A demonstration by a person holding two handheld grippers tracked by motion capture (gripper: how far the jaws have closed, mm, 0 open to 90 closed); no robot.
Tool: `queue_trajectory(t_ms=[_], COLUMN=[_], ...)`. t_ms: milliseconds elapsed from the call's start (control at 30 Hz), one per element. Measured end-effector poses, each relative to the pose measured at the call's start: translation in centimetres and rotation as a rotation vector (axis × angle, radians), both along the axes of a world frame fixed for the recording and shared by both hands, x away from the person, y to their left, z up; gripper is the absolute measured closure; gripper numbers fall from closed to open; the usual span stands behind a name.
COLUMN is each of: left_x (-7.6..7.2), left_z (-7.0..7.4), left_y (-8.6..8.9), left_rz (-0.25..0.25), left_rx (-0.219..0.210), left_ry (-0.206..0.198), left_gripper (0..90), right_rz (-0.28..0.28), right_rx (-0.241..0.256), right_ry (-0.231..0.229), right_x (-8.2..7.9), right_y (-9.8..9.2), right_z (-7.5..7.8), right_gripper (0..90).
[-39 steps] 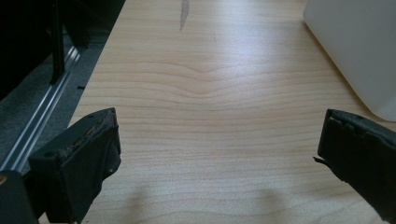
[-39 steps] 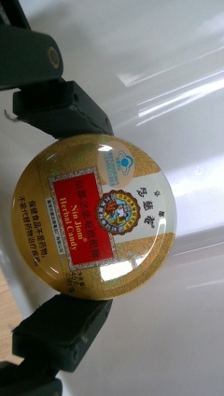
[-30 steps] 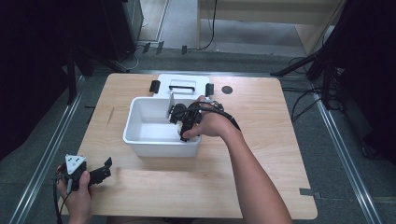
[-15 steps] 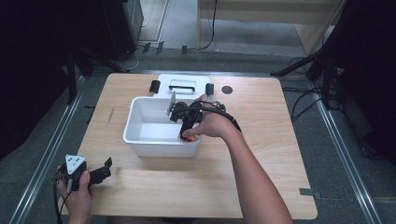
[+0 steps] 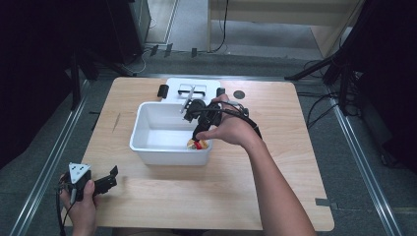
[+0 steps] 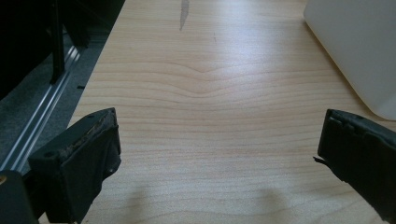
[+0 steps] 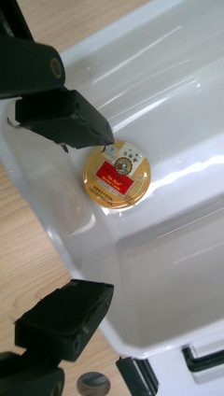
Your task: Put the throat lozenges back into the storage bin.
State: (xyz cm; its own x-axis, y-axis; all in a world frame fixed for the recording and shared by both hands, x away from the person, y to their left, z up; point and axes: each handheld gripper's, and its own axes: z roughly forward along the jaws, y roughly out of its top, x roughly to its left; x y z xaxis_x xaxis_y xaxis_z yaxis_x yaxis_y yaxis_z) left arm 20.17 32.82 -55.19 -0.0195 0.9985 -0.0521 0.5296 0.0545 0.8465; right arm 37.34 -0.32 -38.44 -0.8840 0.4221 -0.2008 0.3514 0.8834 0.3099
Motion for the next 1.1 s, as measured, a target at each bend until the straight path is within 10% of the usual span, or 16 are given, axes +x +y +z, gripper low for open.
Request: queue_trajectory(t_ms=[533,1100], left_x=[0.0,-0.1], left_z=[0.0,0.0], left_y=[0.0,-0.1], left_rz=[0.003,0.007], left_rx=[0.003,0.004], left_ry=[-0.001,-0.004], left_gripper=[0.0,0.0], right_rz=[-0.187,-0.361], right_rx=[0.044,0.138], right_ry=[-0.054,-0.022], right_x=[-1.7,-3.9], right_y=[-6.2,-15.5], right_z=[1.3,-3.3], right_gripper=[11.2,0.0])
